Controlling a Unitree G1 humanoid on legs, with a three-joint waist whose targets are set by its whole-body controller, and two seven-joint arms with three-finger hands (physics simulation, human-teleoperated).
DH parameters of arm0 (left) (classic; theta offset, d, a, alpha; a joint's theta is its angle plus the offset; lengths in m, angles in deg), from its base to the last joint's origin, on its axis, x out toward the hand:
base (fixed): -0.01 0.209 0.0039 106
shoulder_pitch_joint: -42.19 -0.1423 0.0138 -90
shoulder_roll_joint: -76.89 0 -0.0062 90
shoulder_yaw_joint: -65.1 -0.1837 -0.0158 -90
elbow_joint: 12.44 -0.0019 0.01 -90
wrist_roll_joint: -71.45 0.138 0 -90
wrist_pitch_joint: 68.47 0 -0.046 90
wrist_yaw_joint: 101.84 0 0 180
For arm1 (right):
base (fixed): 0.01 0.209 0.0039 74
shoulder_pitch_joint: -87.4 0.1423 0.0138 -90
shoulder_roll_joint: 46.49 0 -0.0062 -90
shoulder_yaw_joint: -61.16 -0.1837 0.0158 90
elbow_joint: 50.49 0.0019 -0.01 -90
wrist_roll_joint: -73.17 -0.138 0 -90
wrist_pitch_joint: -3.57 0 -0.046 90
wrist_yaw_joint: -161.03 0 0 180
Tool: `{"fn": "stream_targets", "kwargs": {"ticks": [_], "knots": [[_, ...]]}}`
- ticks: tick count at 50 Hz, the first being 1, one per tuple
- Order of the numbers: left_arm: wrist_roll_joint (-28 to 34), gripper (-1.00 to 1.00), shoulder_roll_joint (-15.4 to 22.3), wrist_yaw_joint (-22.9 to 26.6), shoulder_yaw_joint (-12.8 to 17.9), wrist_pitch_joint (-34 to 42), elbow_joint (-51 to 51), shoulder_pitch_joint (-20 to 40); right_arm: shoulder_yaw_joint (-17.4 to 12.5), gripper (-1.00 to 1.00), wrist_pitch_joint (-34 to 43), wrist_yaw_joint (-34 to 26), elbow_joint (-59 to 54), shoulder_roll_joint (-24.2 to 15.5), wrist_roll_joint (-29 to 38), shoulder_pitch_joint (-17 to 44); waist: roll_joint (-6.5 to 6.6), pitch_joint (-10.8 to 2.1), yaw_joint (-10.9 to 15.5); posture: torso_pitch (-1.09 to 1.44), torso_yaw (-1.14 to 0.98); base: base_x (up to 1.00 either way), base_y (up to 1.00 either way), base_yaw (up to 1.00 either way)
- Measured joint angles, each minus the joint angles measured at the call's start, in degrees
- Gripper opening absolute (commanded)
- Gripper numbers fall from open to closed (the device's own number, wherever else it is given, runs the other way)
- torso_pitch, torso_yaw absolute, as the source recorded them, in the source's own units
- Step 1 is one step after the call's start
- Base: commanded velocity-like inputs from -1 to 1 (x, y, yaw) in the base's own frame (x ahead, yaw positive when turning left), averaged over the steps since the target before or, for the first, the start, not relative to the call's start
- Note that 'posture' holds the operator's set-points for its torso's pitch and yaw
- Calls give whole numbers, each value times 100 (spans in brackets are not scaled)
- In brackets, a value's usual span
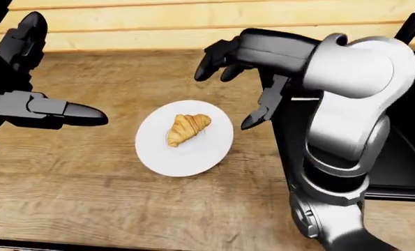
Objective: Place the pastries on the plates.
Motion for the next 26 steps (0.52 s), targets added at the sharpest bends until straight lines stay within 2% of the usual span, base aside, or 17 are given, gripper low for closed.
{"fn": "stream_targets", "kwargs": {"ticks": [4,9,12,17,21,24,25,26], "knots": [[-236,100,186,-114,26,-11,-53,7,-297,34,271,-340,490,-555,-164,-8,10,1,-12,0,0,0,0,0],[-486,100,401,-246,91,-119,-68,-66,-496,40,608,-695,914,-1148,-417,-2,56,19,-36,0,0,0,0,0],[-621,100,527,-227,222,-174,-69,-221,-753,42,802,-930,1223,-1744,-658,32,67,36,-33,0,0,0,0,0],[-815,100,754,-265,492,-243,-101,-445,-1062,47,1274,-936,1628,-2675,-1193,-38,52,28,-52,0,0,0,0,0],[-835,100,924,-173,725,-350,-109,-745,-1471,57,1531,-936,1822,-3274,-1703,-178,39,27,-48,0,0,0,0,0],[-638,100,950,0,927,-400,-127,-1001,-1899,65,1639,-845,1888,-3828,-2174,-334,9,31,-43,0,0,0,0,0],[-585,100,947,59,1008,-397,-127,-1061,-2026,70,1667,-761,1859,-4028,-2352,-374,-5,30,-46,0,0,0,0,0],[-544,100,955,125,1093,-391,-127,-1114,-2163,85,1700,-670,1821,-4267,-2552,-409,-18,36,-43,0,0,0,0,0]]}}
